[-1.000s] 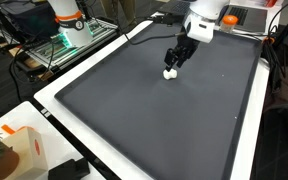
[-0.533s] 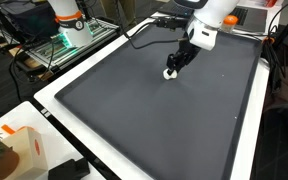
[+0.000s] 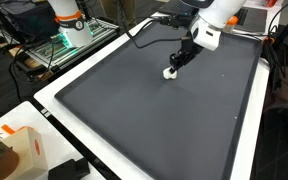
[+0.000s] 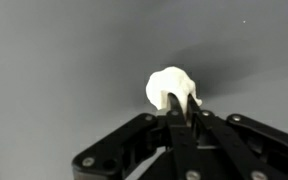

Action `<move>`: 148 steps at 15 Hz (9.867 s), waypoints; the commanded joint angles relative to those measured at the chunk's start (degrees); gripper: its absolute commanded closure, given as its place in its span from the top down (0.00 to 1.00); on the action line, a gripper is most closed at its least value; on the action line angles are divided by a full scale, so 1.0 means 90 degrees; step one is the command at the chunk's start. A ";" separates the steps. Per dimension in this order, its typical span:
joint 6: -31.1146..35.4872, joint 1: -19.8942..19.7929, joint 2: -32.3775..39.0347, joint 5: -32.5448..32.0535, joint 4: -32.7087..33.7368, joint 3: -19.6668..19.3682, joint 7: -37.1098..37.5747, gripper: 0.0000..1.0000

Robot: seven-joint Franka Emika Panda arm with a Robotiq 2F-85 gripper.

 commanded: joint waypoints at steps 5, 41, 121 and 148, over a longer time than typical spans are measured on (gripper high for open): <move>-0.0247 0.0032 0.0083 -0.0071 0.0223 -0.0031 0.0010 0.56; -0.4990 -0.0800 0.1917 0.1161 0.5548 0.0365 -0.1196 1.00; -0.3033 -0.1313 0.1457 0.1371 0.3601 0.0051 -0.1972 1.00; 0.1601 -0.1460 -0.1879 0.1713 -0.2051 0.0284 -0.2853 1.00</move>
